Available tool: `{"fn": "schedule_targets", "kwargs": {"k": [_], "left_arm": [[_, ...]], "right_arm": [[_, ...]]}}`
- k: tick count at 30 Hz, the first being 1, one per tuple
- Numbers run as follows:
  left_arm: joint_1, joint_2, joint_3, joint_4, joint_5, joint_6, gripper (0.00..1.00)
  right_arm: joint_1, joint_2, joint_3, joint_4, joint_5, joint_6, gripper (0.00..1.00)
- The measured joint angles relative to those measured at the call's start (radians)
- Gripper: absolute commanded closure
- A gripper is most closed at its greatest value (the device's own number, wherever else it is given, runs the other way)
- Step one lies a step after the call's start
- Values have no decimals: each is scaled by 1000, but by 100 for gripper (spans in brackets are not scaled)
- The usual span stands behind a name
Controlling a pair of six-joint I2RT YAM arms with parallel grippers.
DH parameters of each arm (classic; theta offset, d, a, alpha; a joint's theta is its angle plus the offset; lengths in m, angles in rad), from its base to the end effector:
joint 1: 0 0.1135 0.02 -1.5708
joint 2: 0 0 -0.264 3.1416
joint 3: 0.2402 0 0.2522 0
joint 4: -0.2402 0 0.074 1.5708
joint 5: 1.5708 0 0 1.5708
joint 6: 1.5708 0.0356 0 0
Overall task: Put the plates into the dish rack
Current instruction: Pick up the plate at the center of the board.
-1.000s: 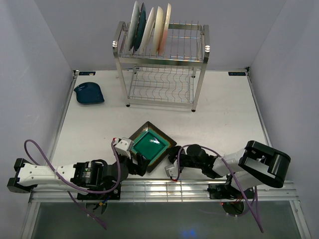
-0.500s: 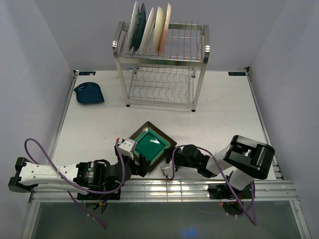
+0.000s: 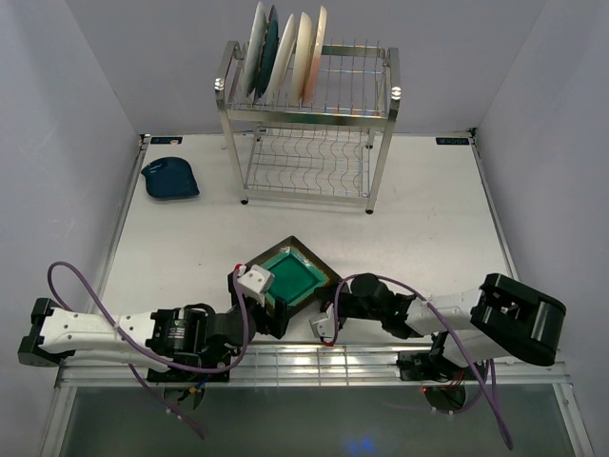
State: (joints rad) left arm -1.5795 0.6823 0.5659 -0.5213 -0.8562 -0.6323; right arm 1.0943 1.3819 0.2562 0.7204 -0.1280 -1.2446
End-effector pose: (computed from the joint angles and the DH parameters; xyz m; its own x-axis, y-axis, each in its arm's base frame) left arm 0.0256 -0.1438 0.2532 -0.3862 0.1249 -0.9139 0.5359 0.8368 -0.1121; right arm 0.1017 0.2069 0.1344 0.8279 -0.4445 -0.3422 -0.4710 -0.2195 -0.8544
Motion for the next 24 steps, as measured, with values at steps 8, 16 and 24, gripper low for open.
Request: {"fn": "schedule_targets", "kwargs": {"k": [8, 16, 24], "left_arm": [[0, -98, -2, 188, 106, 222, 2], [0, -188, -55, 429, 234, 477, 2], [0, -130, -60, 536, 322, 679, 2]], "right_arm": [[0, -162, 66, -301, -37, 45, 92], [0, -205, 220, -602, -48, 85, 92], [0, -292, 268, -789, -48, 105, 92]]}}
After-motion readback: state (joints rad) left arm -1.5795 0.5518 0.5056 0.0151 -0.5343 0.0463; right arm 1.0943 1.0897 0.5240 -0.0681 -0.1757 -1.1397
